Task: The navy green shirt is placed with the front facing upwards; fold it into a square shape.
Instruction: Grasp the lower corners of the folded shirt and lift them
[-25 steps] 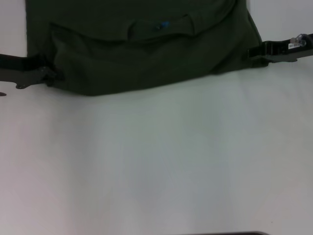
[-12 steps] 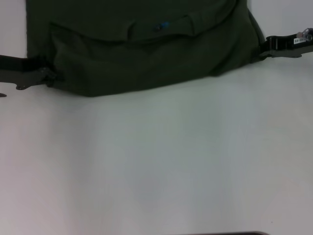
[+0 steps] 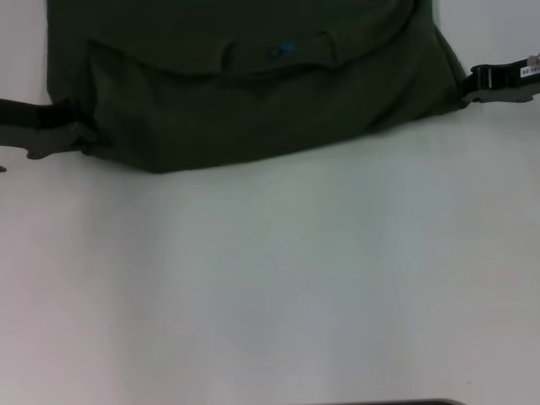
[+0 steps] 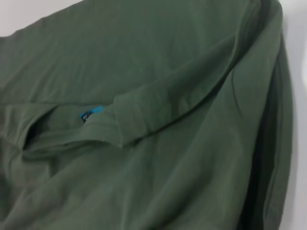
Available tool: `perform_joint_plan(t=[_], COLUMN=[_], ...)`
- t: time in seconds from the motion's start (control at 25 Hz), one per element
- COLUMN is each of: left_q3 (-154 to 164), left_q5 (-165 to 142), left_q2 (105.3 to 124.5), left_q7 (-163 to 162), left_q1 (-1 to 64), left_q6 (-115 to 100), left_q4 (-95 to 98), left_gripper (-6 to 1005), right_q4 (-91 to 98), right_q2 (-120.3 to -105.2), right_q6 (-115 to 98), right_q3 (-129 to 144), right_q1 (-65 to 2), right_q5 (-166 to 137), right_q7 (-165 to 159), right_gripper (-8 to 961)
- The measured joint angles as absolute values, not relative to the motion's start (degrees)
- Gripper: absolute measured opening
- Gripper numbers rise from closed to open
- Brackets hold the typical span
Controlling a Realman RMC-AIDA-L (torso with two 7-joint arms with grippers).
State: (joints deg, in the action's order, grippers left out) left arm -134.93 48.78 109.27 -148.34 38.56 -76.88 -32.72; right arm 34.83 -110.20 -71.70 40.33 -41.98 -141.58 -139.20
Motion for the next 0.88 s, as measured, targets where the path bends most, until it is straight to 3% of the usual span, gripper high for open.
perform_joint_plan(t=[0.24,0.56,0.88], left_q3=[-134.5,-134.5,-134.5], left_q5=[47.6,41.1,38.2], left_q2=[107.15,106.43,106.91], left_q7=[-146.3,-144.3,-141.1], left_q1=[38.6,38.2,35.6], left_q6=[-86.2,-99.1,-109.6], left_q4=[-32.8,-33.4,-36.6], left_gripper=[25,27,30], right_q4=[37.3,41.2,43.2], right_q2=[-108.10,-108.95,-109.12], right_q6=[-83.2,-96.6,-106.8], right_q3=[41.2,42.6,44.2], right_q1=[-42.8,-42.8,-40.9], right_q5=[-147.2,-154.3,-155.4], right_q7=[-140.4,-139.8,-138.0], right_gripper=[14,18,22])
